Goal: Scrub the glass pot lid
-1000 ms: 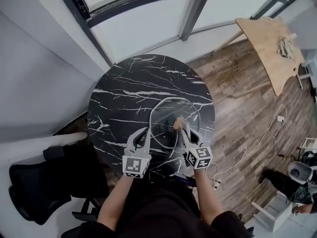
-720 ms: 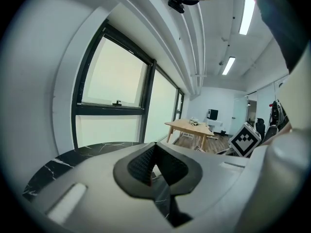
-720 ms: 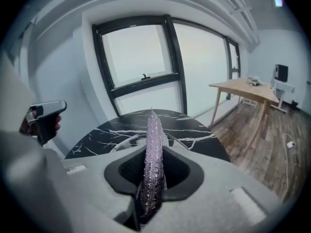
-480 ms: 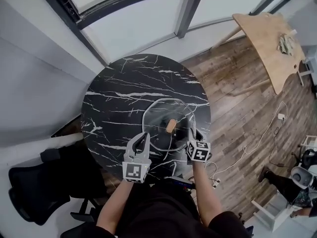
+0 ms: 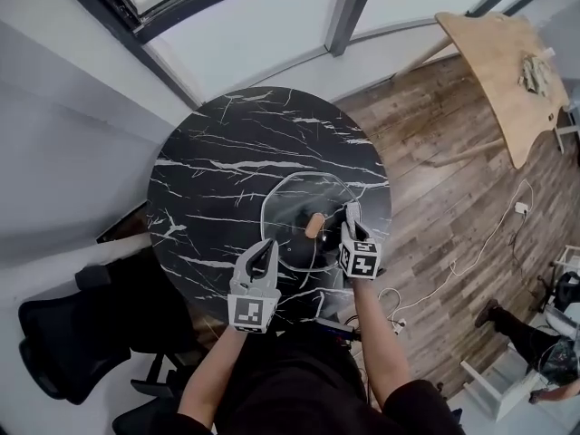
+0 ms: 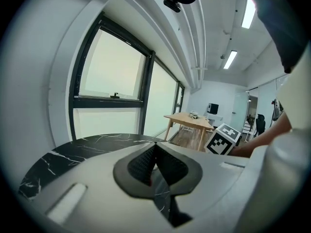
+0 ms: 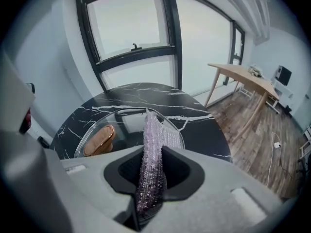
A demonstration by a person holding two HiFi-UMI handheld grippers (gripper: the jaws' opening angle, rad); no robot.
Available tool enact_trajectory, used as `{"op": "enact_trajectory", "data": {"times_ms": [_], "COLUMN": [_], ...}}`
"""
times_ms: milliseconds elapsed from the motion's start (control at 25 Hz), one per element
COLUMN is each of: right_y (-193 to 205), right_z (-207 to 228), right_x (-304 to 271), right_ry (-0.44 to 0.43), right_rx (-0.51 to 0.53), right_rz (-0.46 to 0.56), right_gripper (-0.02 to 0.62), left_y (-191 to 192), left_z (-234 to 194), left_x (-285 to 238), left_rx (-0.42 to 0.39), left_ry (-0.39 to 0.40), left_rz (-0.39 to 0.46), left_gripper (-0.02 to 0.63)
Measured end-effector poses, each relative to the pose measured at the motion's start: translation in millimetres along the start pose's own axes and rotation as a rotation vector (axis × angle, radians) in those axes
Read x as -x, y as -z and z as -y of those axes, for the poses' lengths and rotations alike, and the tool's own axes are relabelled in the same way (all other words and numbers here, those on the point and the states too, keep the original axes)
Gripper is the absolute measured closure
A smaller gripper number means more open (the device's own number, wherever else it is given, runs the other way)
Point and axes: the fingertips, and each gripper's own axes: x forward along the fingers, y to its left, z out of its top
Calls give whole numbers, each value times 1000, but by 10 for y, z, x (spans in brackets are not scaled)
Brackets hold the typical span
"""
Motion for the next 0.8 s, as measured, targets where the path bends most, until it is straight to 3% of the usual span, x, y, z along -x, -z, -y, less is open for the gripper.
{"op": "enact_trajectory", "data": {"times_ms": [400, 800], "right_y": [-206, -421], "right_z": [-44, -178], "right_x": [-172, -351], "right_ry": [-31, -99], "right_rx": [-14, 37], "right_rz": [-18, -66], "right_gripper": [512, 512], "left_y": [46, 65], "left_z": [-60, -182], "left_x": [-32, -48], "left_rx": [14, 51], "left_ry": [10, 0], "left_rz": [-25, -18], "left_gripper": [603, 603]}}
